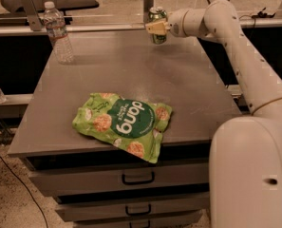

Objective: Pick green can

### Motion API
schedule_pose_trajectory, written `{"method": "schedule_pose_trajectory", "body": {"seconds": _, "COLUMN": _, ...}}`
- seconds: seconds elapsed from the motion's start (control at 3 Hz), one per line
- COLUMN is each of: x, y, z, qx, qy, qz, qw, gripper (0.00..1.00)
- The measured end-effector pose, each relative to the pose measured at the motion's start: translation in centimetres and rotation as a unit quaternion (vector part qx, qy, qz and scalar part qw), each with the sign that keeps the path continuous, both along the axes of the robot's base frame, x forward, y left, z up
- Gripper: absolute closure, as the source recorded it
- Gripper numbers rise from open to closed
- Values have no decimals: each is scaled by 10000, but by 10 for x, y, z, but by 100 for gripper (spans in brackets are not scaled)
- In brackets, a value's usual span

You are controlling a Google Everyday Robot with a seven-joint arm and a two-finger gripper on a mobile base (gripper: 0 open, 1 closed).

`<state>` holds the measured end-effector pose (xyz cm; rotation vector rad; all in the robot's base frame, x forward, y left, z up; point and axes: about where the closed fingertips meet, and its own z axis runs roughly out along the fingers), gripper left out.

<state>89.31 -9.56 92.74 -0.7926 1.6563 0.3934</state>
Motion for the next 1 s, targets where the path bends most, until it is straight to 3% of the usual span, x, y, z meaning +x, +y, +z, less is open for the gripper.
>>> {"method": "schedule_pose_trajectory", "body": {"seconds": 0.33, "x": -44, "y": 20, "z": 18, "qx": 83, "qy": -23, "qz": 692, "qw": 9976, "gripper": 100}}
{"method": "schedule_pose_trajectory", "body": {"seconds": 0.67, "x": -93, "y": 42, "z": 38, "qx": 325, "qy": 62, "qz": 1345, "qw": 9904, "gripper": 100}}
{"method": "schedule_pose_trajectory", "body": {"seconds": 1.0, "x": -99, "y": 48, "z": 39, "qx": 372, "qy": 94, "qz": 1450, "qw": 9887, "gripper": 100}}
